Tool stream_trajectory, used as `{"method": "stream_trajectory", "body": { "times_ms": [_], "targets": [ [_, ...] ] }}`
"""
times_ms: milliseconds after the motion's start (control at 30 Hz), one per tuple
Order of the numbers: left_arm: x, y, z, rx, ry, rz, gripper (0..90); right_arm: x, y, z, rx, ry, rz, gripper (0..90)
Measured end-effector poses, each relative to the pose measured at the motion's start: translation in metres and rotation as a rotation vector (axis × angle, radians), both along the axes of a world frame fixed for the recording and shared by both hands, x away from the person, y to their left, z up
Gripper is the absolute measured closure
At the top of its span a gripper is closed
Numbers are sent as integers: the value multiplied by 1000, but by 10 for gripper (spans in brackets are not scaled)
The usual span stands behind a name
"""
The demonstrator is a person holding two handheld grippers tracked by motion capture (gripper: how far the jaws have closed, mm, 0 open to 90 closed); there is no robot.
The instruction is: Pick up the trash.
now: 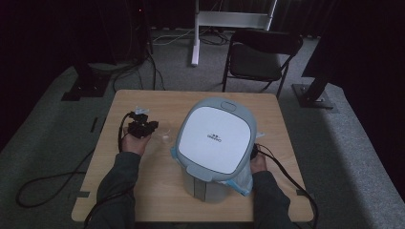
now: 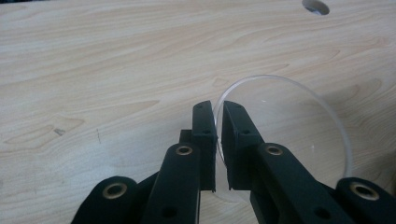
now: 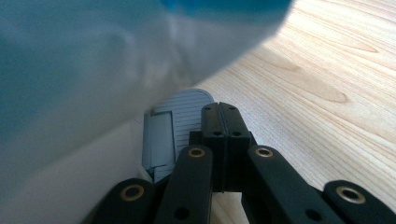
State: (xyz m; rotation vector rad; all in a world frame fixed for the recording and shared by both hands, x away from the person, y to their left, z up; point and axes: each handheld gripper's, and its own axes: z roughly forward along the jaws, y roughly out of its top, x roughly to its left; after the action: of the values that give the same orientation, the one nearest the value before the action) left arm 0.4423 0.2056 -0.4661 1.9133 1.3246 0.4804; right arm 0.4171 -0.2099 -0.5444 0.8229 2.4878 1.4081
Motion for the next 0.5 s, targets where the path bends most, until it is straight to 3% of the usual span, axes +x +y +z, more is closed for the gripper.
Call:
{"method": "stream_trajectory", "body": {
  "times_ms": [500],
  "targets": [
    [-5, -5, 23, -62, -49, -66, 855, 0, 0, 0, 0, 0, 0, 900]
  ]
}}
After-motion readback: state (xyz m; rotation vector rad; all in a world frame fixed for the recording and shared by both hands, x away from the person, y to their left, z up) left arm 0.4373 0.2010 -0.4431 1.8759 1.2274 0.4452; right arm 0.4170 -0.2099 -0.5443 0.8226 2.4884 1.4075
